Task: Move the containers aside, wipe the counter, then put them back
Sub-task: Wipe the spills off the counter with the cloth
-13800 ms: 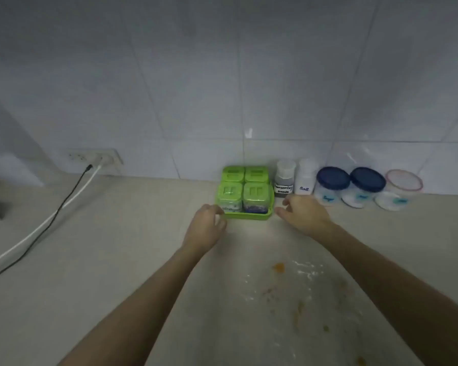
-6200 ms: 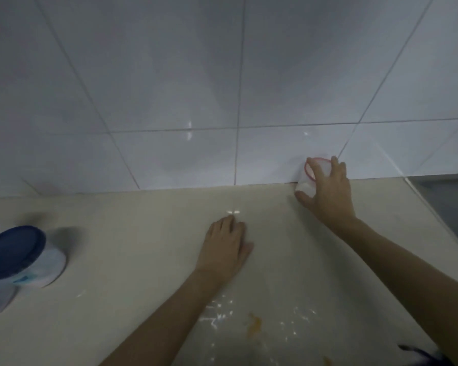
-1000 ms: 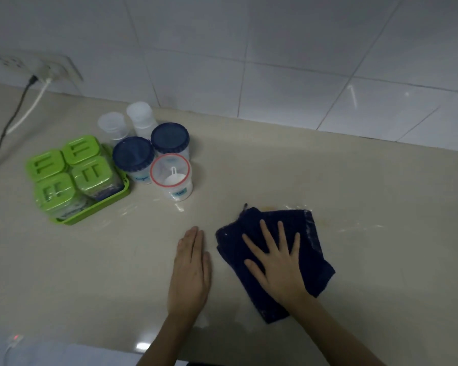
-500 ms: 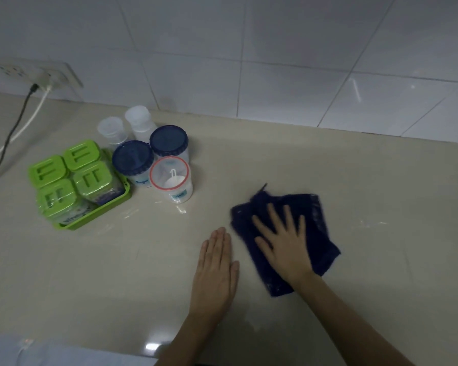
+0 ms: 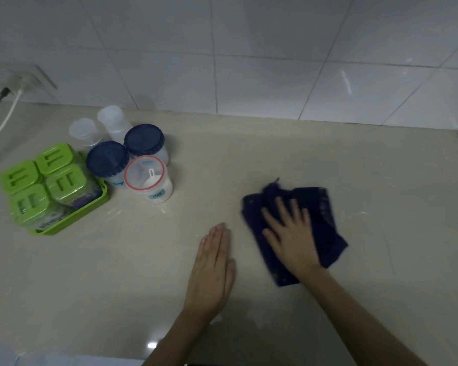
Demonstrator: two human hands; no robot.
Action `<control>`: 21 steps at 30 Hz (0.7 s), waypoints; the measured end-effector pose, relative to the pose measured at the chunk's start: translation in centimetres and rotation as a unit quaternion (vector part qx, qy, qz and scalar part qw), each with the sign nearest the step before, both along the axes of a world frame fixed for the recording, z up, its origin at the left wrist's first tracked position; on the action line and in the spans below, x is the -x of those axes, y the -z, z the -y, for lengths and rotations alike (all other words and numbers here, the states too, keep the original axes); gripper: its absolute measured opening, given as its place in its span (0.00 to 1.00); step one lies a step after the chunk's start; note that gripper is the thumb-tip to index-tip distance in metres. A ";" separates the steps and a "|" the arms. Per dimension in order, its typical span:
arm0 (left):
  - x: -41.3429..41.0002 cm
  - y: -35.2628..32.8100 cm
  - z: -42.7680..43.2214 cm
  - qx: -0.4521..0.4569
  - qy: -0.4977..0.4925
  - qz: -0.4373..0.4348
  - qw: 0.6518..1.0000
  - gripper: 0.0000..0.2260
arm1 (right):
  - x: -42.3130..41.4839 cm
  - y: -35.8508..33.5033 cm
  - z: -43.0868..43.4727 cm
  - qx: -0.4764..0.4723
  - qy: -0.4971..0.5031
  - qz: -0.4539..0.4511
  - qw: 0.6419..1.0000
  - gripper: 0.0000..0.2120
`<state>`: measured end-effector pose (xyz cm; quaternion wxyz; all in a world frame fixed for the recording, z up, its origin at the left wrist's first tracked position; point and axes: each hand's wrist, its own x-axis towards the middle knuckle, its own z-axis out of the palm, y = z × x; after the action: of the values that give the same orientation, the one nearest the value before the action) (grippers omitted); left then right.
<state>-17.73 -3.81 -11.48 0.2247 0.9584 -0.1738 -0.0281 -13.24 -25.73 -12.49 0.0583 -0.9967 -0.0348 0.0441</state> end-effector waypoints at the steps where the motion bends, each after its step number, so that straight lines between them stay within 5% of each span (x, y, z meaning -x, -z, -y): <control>1: -0.2 0.0 0.3 0.012 -0.029 -0.001 1.000 0.26 | 0.5 0.3 -1.7 -0.003 -0.050 0.002 0.999 0.23; 7: -0.3 0.1 1.6 -0.024 -0.061 -0.005 0.998 0.26 | 0.5 0.5 1.1 -0.030 -0.107 -0.012 0.994 0.21; 12: -0.6 0.7 4.9 -0.091 -0.019 -0.001 0.996 0.26 | 1.4 -0.1 11.9 -0.038 0.085 -0.026 0.995 0.25; 16: -0.1 1.0 8.7 -0.103 0.012 0.000 0.995 0.26 | 1.7 -0.3 9.3 -0.016 0.221 -0.009 0.975 0.26; 21: -0.1 1.2 10.5 -0.140 -0.027 -0.003 0.990 0.25 | 2.9 0.2 9.3 -0.019 0.037 -0.018 0.999 0.23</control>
<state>-17.61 -14.33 -12.68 0.0890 0.9847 -0.1413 -0.0490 -16.13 -34.98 -12.74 0.0799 -0.9950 0.0018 0.0595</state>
